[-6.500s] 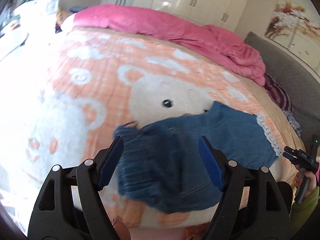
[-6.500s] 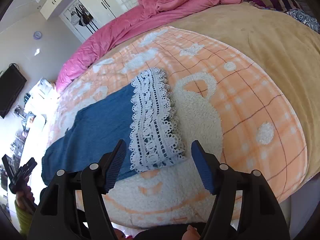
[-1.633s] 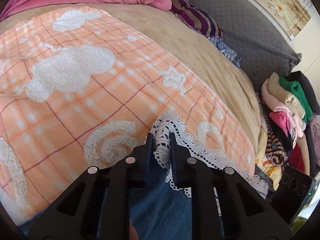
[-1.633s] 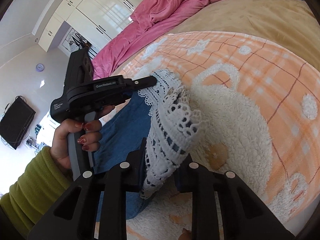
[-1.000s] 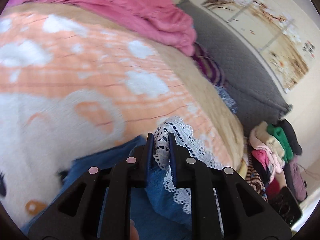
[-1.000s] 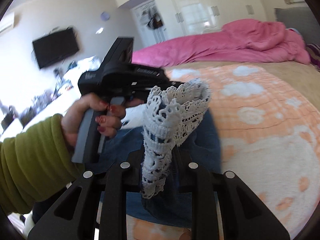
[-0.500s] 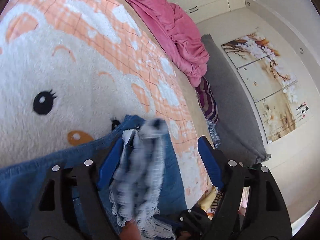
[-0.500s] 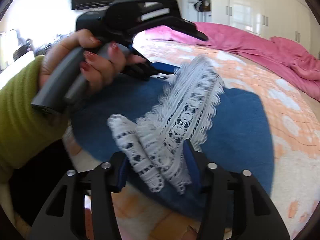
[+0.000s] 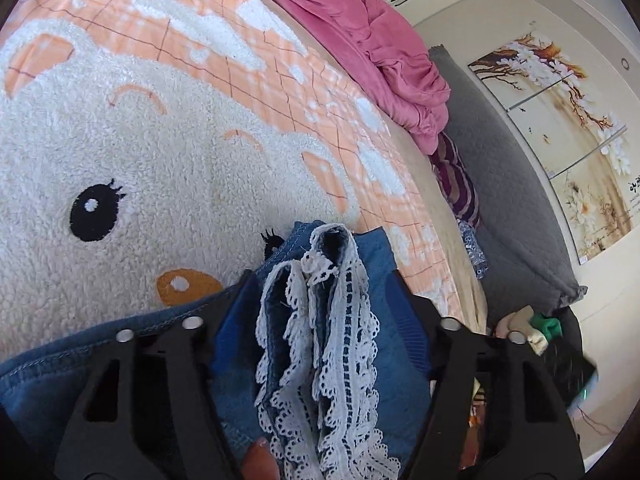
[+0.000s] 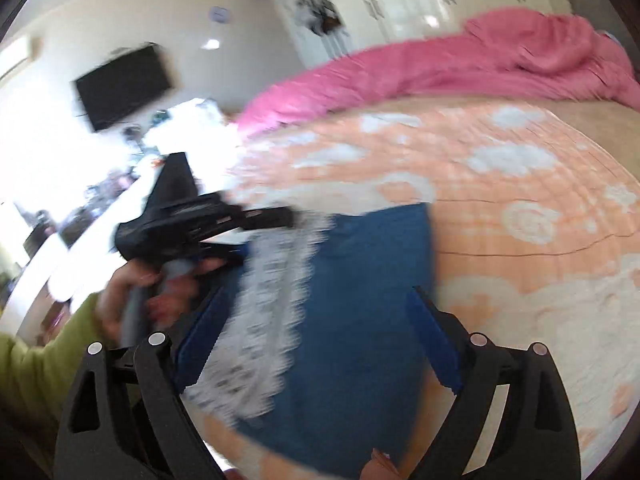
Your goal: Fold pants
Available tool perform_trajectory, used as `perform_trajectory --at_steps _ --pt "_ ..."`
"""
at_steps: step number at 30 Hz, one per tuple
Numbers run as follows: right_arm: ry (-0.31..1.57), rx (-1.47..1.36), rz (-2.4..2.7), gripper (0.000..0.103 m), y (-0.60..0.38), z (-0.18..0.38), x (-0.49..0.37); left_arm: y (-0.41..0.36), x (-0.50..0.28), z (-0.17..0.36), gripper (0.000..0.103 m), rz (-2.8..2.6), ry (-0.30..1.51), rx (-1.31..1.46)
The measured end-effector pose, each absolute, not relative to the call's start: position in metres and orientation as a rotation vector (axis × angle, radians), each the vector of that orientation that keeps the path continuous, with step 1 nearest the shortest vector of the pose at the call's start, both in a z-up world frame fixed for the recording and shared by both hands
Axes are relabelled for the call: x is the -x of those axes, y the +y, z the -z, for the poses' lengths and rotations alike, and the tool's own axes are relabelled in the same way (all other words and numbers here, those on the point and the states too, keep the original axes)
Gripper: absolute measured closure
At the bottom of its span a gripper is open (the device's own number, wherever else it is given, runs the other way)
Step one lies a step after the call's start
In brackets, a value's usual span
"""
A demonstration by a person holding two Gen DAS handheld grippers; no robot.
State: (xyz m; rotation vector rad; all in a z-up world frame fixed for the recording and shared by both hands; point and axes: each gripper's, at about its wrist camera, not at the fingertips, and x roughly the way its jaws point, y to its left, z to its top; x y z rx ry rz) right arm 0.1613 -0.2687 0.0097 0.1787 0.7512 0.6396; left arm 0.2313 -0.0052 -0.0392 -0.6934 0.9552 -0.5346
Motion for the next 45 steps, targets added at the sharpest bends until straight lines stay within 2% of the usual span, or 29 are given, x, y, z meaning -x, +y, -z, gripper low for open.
perform_trajectory --at_steps 4,7,8,10,11,12,13,14,15,18,20,22,24,26,28,29,38,45 --pt "0.879 -0.253 -0.547 0.015 -0.280 -0.002 -0.230 -0.010 -0.236 0.045 0.063 0.550 0.964 0.707" --pt "0.976 -0.311 -0.550 0.021 -0.282 0.013 -0.265 -0.012 -0.237 0.046 0.087 0.566 0.953 0.705" --pt "1.025 -0.311 -0.546 0.022 -0.278 0.020 -0.280 -0.012 -0.238 0.046 0.088 0.585 0.947 0.717" --pt "1.068 -0.323 -0.544 0.030 -0.274 0.036 -0.290 -0.014 -0.240 0.048 0.088 0.624 0.935 0.743" --pt "1.090 -0.348 -0.555 0.047 -0.274 0.043 -0.292 -0.016 -0.241 0.046 0.089 0.646 0.924 0.748" --pt "1.100 -0.379 -0.586 0.075 -0.274 0.047 -0.295 -0.018 -0.240 0.044 0.089 0.659 0.911 0.742" --pt "1.095 -0.404 -0.632 0.087 -0.274 0.049 -0.292 -0.020 -0.240 0.041 0.089 0.669 0.898 0.736" --pt "1.070 -0.410 -0.665 0.093 -0.276 0.045 -0.286 -0.020 -0.240 0.039 0.089 0.676 0.888 0.728" --pt "1.038 -0.408 -0.671 0.094 -0.279 0.038 -0.281 -0.021 -0.241 0.036 0.089 0.671 0.878 0.719" --pt "0.948 -0.346 -0.638 0.094 -0.282 0.016 -0.277 -0.018 -0.243 0.031 0.089 0.580 0.867 0.673" --pt "0.944 -0.245 -0.608 0.094 -0.266 0.017 -0.283 -0.019 -0.243 0.033 0.089 0.510 0.889 0.637" --pt "0.965 -0.130 -0.554 0.089 -0.249 0.027 -0.285 -0.022 -0.242 0.038 0.087 0.458 0.910 0.599" --pt "0.985 -0.045 -0.506 0.069 -0.239 0.040 -0.285 -0.025 -0.242 0.041 0.084 0.413 0.921 0.563" --pt "0.978 -0.069 -0.505 0.066 -0.243 0.046 -0.285 -0.023 -0.242 0.041 0.075 0.379 0.930 0.544" --pt "0.970 -0.108 -0.502 0.048 -0.252 0.043 -0.281 -0.022 -0.240 0.039 0.069 0.363 0.926 0.528" --pt "0.956 -0.125 -0.494 0.034 -0.256 0.040 -0.277 -0.020 -0.238 0.038 0.064 0.358 0.922 0.522" --pt "0.859 -0.191 -0.499 0.032 -0.281 0.006 -0.244 0.000 -0.196 0.011 0.041 0.292 0.842 0.478" --pt "0.806 -0.183 -0.519 0.024 -0.290 -0.008 -0.205 -0.003 -0.156 0.000 0.034 0.290 0.845 0.474"
